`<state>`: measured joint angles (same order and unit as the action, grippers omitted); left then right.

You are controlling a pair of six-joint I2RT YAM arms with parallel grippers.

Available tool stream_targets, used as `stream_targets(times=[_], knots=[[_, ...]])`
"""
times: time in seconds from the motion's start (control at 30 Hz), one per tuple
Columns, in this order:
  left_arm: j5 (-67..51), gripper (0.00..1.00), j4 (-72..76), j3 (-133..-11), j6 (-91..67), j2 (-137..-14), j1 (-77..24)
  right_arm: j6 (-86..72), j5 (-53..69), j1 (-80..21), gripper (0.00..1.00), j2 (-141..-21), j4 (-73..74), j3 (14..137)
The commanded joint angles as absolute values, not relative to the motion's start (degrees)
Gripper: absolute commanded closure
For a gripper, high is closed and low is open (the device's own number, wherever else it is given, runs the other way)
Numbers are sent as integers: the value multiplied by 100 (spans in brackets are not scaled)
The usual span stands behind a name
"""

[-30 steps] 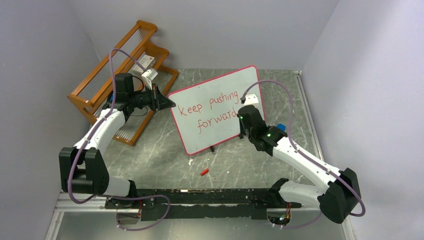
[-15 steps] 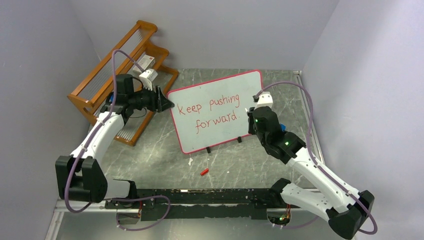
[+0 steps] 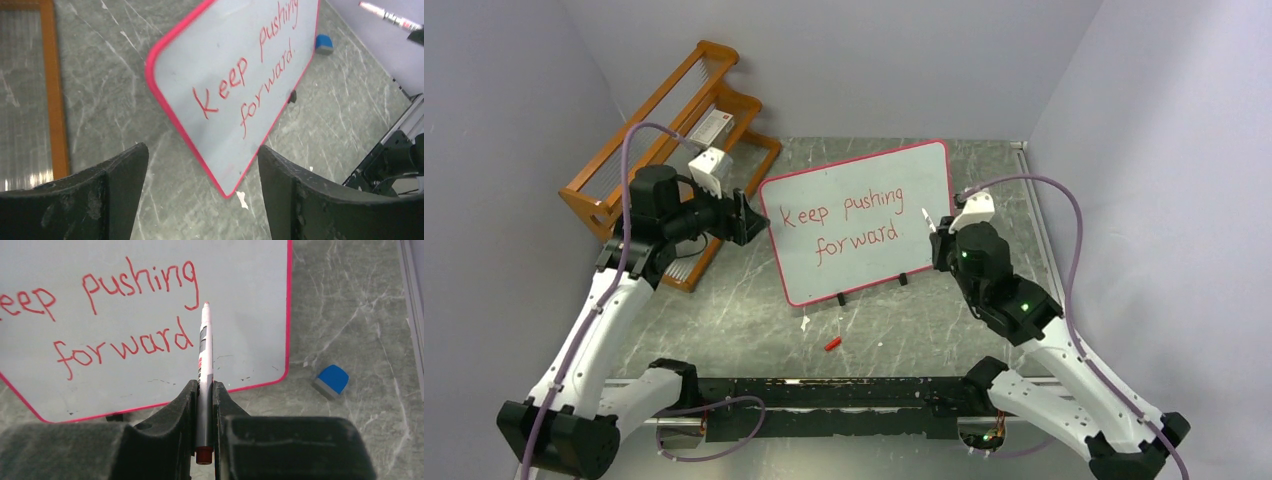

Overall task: Write a sentence on the whiteboard
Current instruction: Pick up the pen cap from the center of the board.

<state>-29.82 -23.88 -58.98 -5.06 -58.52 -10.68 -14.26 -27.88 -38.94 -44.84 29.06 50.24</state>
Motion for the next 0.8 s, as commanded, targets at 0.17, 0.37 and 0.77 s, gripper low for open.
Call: stream_targets(times=[0.17,0.37,0.77], knots=[[-1582,13,-3505,-5516,-832,-5413,-2795,-1315,-2772,-3854,100,-3726,2842,4850],[-741,17,-3418,-5162,-1430,-5646,-4581,-1365,-2803,-3853,100,-3369,2702,4583],[689,20,-3833,-5634,-1951,-7747,-6719,-1379,-2866,-3854,100,-3182,2691,4527]])
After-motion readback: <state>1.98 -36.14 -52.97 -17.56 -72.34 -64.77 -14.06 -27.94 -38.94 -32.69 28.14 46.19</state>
